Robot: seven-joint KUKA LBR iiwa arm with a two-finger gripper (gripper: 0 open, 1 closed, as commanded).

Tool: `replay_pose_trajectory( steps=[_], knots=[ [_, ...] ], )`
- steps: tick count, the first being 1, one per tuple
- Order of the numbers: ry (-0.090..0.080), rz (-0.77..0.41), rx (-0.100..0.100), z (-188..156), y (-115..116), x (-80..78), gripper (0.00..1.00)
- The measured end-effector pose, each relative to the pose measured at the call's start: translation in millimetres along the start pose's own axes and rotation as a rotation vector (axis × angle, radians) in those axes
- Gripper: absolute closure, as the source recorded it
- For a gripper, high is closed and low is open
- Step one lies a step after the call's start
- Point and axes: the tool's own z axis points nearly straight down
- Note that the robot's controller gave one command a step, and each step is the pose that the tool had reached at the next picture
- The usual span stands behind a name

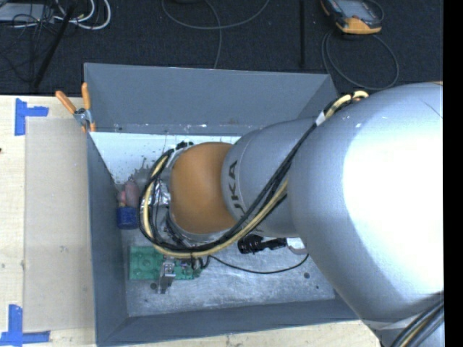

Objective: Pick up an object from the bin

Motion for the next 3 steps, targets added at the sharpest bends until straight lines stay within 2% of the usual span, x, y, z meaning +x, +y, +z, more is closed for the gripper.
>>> replay_pose_trajectory(
  steps=[1, 2, 3],
  knots=[
    [0.002, 0.001, 0.000, -1, 0, -0.3, 1.00],
    [-0.006, 0.001, -0.003, -89, 1, -2.3, 1.00],
    [-0.001, 0.000, 0.000, -109, 0, -3.1, 1.00]
  ],
)
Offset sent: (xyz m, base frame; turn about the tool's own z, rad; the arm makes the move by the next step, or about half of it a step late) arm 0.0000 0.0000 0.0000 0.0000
